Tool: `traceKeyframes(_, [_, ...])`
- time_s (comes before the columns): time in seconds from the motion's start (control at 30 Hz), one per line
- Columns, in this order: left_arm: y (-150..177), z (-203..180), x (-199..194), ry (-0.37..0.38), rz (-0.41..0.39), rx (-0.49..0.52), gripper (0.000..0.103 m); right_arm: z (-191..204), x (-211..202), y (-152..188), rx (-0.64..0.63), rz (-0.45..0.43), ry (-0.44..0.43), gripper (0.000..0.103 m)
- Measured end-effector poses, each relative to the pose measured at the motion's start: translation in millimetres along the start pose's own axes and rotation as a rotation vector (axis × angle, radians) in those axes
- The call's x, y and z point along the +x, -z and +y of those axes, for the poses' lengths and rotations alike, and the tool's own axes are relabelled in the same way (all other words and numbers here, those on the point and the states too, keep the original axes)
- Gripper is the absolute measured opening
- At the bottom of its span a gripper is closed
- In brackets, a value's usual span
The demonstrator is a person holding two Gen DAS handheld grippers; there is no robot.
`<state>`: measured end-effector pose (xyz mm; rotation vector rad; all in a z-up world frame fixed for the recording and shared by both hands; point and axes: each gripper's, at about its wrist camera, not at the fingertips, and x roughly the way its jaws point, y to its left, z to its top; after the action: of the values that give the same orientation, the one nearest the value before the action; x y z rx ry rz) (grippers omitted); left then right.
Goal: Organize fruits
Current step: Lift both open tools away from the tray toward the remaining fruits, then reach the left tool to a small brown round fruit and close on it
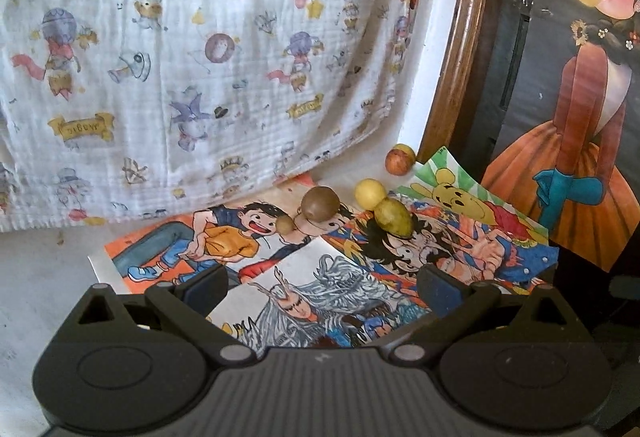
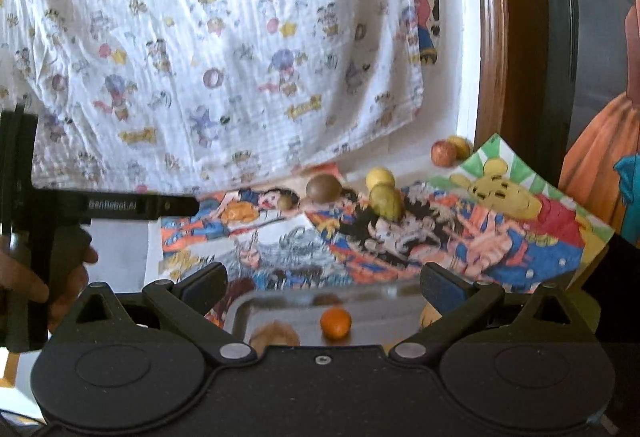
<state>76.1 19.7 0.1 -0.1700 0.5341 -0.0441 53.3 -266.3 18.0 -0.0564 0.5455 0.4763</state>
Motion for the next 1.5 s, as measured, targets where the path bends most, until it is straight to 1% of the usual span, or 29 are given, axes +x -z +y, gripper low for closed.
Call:
traceKeyframes(0.17, [-4, 2, 10, -0.012, 0.005, 0.004, 0.102, -6, 11, -17, 0.000, -0.017, 0.000, 0.102])
traceKeyframes(0.33, [-8, 4, 30, -0.023, 0.025, 0.012, 0.103, -15, 30, -30, -0.002, -0.021, -0.008, 0.102])
traceKeyframes(0.5, [-11, 7, 62, -0.031, 0.054, 0.017, 0.102, -30, 58, -43, 0.032, -0.011, -0.029, 0.102])
traceKeyframes(0.7, [-19, 6, 104, -0.031, 0.081, 0.031, 0.102, -46, 95, -62, 0.041, -0.004, -0.028, 0.102])
traceKeyframes(0.93, [-30, 5, 133, -0.034, 0.087, 0.044, 0.102, -57, 121, -82, 0.033, -0.013, -0.020, 0.102])
traceKeyframes(1.07, [-35, 9, 144, -0.042, 0.091, 0.052, 0.102, -60, 129, -89, 0.027, -0.017, -0.019, 0.102])
traceKeyframes(1.23, [-35, 15, 164, -0.070, 0.103, 0.061, 0.102, -62, 141, -95, 0.028, -0.012, -0.018, 0.102])
traceKeyframes(1.5, [-35, 22, 192, -0.074, 0.139, 0.060, 0.102, -65, 166, -99, 0.025, 0.005, -0.023, 0.103])
